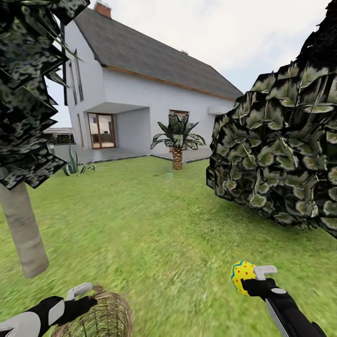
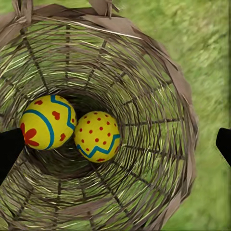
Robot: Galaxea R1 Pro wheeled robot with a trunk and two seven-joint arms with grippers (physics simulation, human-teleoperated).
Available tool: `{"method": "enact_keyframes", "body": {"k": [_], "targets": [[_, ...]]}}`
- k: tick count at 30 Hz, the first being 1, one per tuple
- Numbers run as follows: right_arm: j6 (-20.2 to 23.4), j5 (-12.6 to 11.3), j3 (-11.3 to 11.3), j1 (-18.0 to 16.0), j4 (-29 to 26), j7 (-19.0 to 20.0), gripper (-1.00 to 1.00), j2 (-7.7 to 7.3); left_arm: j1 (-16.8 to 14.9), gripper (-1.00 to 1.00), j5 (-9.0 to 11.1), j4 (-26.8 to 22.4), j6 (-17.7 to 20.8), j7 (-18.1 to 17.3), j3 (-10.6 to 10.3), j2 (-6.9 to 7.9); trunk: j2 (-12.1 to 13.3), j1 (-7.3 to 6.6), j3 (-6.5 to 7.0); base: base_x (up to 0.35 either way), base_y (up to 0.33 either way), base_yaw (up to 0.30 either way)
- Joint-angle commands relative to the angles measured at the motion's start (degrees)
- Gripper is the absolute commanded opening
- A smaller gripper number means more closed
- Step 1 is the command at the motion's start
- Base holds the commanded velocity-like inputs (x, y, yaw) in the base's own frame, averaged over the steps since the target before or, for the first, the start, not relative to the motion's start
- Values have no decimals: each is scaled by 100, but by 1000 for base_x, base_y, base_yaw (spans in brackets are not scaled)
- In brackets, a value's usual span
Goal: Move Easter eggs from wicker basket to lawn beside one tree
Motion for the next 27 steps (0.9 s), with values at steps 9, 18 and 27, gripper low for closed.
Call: {"method": "enact_keyframes", "body": {"k": [9, 18, 27], "targets": [[32, 5, 1, -2, -8, 10, -100, 4, 0, 100, 17, 7, 36, -8, 43, 9, -3, 0, -7, 12, -13, 0], [57, -3, 5, -2, 0, 10, -100, 0, 0, 100, -1352, -22, 42, -967, -82, 1046, -3, 0, -7, 0, 0, 0], [58, -4, -20, -2, 0, 10, -100, 0, 0, 100, -1448, -23, 51, -1242, -88, 875, -3, 0, -7, 24, -33, 0]]}}
